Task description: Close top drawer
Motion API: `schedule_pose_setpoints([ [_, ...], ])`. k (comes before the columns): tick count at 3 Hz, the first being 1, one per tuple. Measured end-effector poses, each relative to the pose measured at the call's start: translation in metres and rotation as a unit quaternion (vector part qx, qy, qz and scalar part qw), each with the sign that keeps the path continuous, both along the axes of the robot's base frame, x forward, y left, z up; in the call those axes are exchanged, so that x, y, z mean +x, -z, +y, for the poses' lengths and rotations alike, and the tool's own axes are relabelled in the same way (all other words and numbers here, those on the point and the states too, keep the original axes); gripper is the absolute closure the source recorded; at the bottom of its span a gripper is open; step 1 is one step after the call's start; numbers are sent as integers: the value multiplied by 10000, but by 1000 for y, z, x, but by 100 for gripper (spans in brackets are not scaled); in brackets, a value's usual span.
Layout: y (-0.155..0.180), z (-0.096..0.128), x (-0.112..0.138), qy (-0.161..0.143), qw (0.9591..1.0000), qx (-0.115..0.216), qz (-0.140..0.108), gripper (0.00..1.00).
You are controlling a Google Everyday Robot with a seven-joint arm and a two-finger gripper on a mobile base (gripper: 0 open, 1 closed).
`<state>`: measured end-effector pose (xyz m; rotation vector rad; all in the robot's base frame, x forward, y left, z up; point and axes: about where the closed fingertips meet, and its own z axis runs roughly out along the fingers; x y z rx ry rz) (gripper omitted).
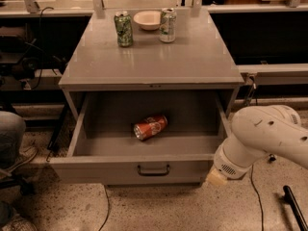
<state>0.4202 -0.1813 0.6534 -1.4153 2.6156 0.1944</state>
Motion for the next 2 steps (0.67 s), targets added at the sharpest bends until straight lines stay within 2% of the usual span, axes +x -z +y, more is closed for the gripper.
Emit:
schedule_pose_setpoints([
  [2, 0, 10, 44, 121, 9985, 144, -510, 100],
])
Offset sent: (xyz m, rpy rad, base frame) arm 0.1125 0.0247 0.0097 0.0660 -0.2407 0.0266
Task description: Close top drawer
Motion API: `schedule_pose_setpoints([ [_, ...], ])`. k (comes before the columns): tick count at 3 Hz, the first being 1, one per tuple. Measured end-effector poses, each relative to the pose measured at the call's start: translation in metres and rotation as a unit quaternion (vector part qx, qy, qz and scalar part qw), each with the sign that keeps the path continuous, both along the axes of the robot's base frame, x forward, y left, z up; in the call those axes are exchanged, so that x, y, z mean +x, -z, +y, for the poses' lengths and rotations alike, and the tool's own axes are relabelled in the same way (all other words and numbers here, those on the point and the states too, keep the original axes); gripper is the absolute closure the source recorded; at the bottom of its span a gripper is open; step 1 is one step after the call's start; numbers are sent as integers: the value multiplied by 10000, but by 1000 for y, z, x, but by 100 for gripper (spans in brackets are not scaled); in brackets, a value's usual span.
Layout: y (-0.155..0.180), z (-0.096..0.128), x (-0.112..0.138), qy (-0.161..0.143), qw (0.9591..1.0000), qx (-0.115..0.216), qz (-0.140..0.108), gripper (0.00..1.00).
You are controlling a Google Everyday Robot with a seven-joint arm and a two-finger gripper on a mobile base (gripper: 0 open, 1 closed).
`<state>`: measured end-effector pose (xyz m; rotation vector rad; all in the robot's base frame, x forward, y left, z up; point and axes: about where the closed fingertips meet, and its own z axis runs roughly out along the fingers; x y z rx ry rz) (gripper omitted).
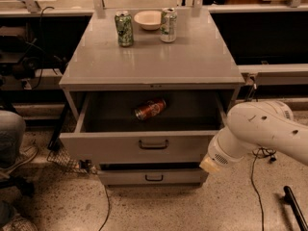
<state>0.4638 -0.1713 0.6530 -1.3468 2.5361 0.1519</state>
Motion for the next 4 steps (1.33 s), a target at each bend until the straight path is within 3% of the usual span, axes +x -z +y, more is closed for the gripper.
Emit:
schedule_pose_setpoints([
  [2, 2, 1, 4, 26, 10000, 59, -71, 100],
  [4, 13, 4, 62, 175, 9967, 498, -624, 100],
])
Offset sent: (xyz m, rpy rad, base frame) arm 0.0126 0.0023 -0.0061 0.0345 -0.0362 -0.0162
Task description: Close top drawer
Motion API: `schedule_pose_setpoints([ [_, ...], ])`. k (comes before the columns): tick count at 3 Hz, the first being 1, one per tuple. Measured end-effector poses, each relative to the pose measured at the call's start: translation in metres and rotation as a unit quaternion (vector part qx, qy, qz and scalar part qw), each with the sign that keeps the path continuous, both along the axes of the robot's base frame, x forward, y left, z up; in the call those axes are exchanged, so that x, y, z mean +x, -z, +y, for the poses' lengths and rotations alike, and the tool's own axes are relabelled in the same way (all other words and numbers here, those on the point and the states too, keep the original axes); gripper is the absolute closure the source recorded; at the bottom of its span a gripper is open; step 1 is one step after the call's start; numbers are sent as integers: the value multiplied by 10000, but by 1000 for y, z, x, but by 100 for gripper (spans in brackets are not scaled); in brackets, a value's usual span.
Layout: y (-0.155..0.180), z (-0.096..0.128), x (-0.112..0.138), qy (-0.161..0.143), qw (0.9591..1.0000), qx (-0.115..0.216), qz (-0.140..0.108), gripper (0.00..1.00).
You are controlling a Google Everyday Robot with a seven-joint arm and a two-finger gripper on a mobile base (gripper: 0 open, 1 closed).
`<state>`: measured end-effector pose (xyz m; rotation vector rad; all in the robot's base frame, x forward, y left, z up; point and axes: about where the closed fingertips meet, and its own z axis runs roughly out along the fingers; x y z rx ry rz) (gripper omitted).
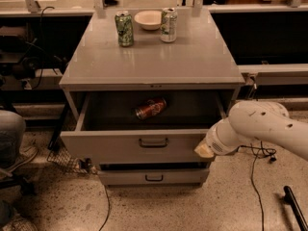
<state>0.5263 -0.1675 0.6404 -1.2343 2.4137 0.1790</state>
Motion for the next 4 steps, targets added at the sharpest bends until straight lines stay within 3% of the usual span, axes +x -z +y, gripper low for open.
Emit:
schedule_pose_setpoints([
  [2, -9, 11, 45, -12, 9976, 404, -556, 100],
  [3, -15, 21, 75, -49, 9935, 691, -900, 100],
  [4, -15, 21, 75, -49, 9935, 691, -900, 100],
])
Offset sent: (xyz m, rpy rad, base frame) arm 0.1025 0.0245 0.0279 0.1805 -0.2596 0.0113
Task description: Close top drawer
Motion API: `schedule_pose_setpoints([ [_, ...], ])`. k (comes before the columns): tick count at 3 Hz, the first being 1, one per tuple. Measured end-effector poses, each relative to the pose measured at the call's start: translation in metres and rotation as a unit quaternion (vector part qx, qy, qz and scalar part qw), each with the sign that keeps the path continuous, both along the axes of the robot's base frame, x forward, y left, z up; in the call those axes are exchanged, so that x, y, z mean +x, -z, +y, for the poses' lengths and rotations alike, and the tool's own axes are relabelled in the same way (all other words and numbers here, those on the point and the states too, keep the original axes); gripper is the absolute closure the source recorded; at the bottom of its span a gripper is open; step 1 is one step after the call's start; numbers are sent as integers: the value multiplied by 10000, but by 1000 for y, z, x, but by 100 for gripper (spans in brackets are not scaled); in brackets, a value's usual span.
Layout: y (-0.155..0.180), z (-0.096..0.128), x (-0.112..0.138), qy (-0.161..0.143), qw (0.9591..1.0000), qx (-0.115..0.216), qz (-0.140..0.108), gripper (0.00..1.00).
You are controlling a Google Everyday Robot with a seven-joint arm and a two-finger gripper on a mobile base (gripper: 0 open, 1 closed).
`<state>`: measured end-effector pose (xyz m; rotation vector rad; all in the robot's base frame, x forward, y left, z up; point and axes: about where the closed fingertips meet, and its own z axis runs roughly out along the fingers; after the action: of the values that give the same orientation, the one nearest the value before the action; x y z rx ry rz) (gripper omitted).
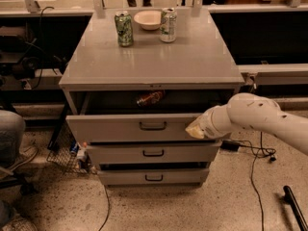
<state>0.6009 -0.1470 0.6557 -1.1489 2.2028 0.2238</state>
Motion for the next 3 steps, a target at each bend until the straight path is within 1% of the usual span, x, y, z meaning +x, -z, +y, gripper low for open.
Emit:
schedule_pose_setpoints([
  [1, 1, 6, 14, -77, 9998, 160, -120, 100],
  [2, 1, 6, 14, -77, 9998, 160, -120, 100],
  [3, 0, 10, 25, -112, 9990, 331, -264, 100],
])
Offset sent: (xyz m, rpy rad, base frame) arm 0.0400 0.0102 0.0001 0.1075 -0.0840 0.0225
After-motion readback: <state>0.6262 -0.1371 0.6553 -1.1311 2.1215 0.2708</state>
